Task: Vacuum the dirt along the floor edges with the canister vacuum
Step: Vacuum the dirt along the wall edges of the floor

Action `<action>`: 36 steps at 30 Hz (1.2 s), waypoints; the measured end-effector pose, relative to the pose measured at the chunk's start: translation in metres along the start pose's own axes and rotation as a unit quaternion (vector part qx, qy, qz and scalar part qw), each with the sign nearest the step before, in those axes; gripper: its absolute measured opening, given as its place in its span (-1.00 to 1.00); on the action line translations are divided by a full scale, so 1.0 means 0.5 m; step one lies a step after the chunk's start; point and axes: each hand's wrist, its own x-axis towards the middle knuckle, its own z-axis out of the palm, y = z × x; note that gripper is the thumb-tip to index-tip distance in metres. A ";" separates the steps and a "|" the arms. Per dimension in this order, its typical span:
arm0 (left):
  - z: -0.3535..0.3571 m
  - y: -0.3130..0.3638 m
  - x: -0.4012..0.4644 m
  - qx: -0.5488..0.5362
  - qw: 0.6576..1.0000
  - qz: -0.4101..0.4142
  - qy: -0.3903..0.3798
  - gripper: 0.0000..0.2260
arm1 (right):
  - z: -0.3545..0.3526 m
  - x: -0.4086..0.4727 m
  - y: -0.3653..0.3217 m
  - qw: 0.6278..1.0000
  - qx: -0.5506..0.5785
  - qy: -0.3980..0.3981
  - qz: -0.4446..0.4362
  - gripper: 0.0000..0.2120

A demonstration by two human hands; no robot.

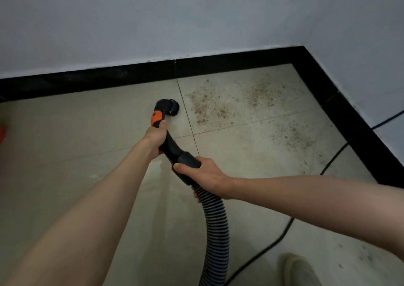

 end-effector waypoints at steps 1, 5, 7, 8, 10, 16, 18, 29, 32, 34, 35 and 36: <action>-0.008 -0.007 -0.002 0.000 1.000 0.003 0.009 -0.57 | 0.006 -0.006 0.000 1.000 -0.002 -0.010 -0.001 -0.66; -0.015 -0.040 -0.036 0.008 1.000 -0.010 0.022 -0.56 | 0.017 -0.039 0.027 0.999 -0.002 -0.033 -0.007 -0.67; -0.007 -0.046 -0.053 0.008 1.000 -0.012 0.023 -0.55 | 0.007 -0.054 0.036 0.999 0.002 -0.041 -0.006 -0.67; 0.001 -0.045 -0.060 0.008 1.000 -0.010 0.026 -0.55 | -0.001 -0.061 0.039 0.999 0.008 -0.042 -0.004 -0.67; 0.022 -0.044 -0.072 0.010 1.000 -0.007 0.028 -0.57 | -0.016 -0.070 0.046 0.999 0.015 -0.037 -0.001 -0.67; 0.105 -0.077 -0.123 0.005 1.000 -0.013 0.016 -0.56 | -0.066 -0.121 0.094 0.999 0.023 0.017 0.021 -0.65; 0.115 -0.091 -0.140 0.007 1.000 -0.025 0.005 -0.56 | -0.074 -0.148 0.103 0.999 0.016 0.020 0.031 -0.68; 0.195 -0.107 -0.149 0.064 0.998 -0.019 -0.004 -0.54 | -0.110 -0.180 0.156 0.996 0.072 0.039 0.026 -0.72; 0.210 -0.106 -0.137 0.046 0.999 -0.006 0.013 -0.55 | -0.134 -0.164 0.163 0.996 0.085 0.016 0.005 -0.72; 0.193 -0.112 -0.131 0.032 0.999 -0.010 0.021 -0.52 | -0.112 -0.159 0.161 0.996 0.084 0.012 0.006 -0.74; 0.177 -0.109 -0.142 0.037 0.999 -0.016 0.028 -0.52 | -0.096 -0.152 0.163 0.997 0.074 0.012 0.011 -0.74; 0.155 -0.107 -0.145 0.036 0.999 -0.023 0.028 -0.52 | -0.078 -0.145 0.152 0.997 0.079 0.019 0.006 -0.72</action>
